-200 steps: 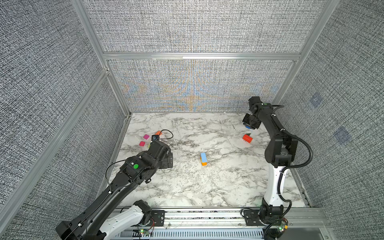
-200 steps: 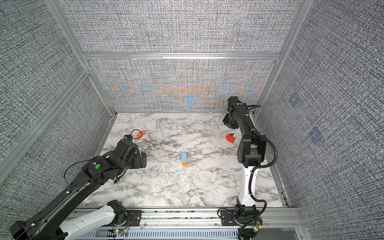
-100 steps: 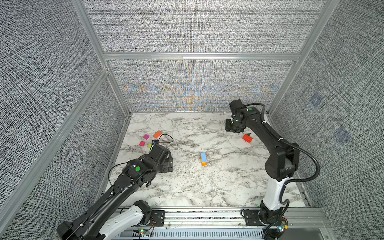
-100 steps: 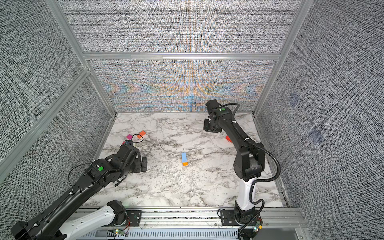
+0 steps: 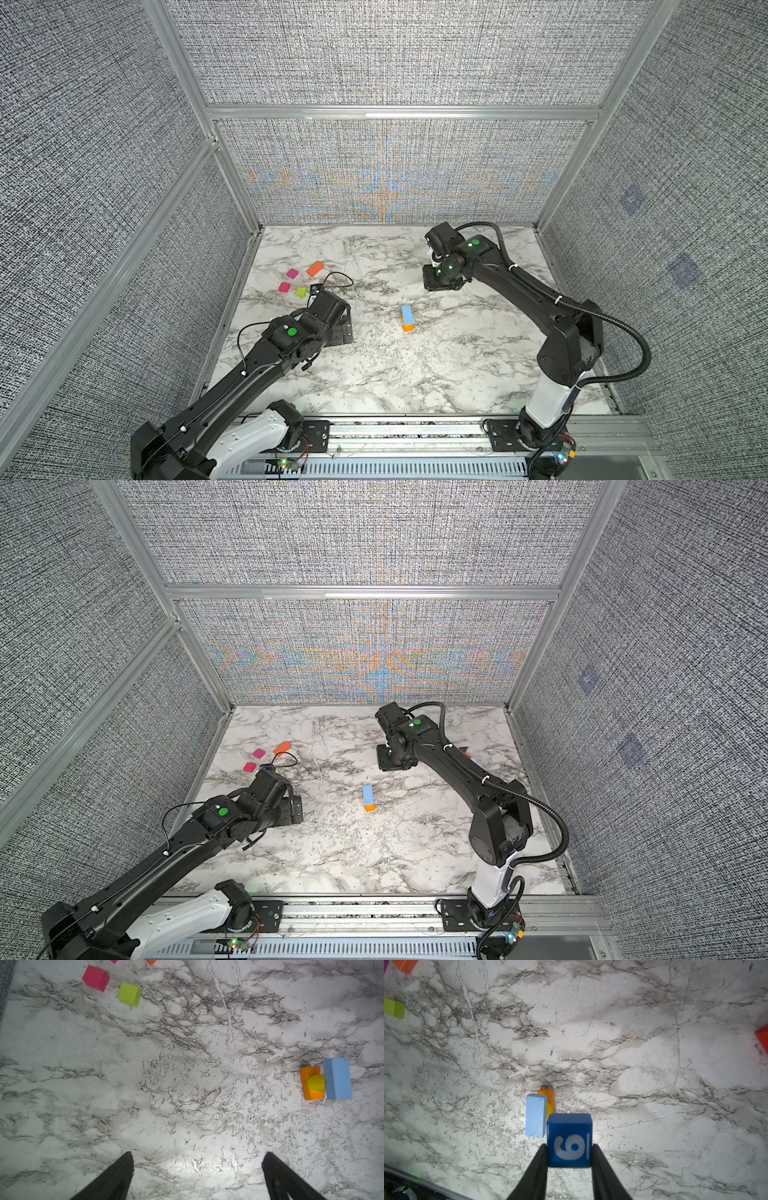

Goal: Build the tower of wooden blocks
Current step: 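Lift the blue '6' cube with the right gripper and carry it toward the stack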

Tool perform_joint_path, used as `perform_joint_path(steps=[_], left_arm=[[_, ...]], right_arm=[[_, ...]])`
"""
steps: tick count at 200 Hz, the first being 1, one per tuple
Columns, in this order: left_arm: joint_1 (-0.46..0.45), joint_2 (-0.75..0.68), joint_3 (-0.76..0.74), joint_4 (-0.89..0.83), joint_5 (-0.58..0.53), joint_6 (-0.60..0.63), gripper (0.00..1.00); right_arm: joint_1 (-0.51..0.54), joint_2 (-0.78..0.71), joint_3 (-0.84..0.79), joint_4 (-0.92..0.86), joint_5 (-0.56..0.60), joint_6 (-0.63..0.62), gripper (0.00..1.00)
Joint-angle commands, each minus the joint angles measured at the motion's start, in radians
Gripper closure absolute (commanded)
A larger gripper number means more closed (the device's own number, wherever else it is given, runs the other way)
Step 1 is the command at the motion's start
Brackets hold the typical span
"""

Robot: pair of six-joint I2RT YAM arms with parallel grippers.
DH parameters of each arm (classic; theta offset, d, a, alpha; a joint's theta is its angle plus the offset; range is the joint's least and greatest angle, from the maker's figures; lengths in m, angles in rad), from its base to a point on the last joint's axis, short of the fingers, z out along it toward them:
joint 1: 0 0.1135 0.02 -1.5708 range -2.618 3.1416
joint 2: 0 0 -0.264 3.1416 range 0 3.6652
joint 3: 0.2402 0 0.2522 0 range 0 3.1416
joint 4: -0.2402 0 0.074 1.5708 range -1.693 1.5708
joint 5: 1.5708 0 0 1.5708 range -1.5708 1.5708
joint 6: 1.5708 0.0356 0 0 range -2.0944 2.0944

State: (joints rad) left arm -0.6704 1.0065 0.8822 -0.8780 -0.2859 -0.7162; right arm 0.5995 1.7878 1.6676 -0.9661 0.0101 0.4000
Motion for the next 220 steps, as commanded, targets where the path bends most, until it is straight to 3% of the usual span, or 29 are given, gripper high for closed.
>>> perform_joint_path(steps=[1,123,220], left_arm=[[0.003,0.007,-0.012,0.040,-0.003,-0.020,0.01],[0.020,0.044,-0.133,0.160,0.026,-0.054,0.01],[0.025,0.083,-0.175,0.221,0.049,-0.053,0.01]], right_arm=[[0.025,-0.005,-0.004,0.015,0.007,0.020,0.65],[0.133,0.103,0.007,0.026,0.057,0.180,0.65],[0.158,0.198,0.042,0.038,0.054,0.216,0.65]])
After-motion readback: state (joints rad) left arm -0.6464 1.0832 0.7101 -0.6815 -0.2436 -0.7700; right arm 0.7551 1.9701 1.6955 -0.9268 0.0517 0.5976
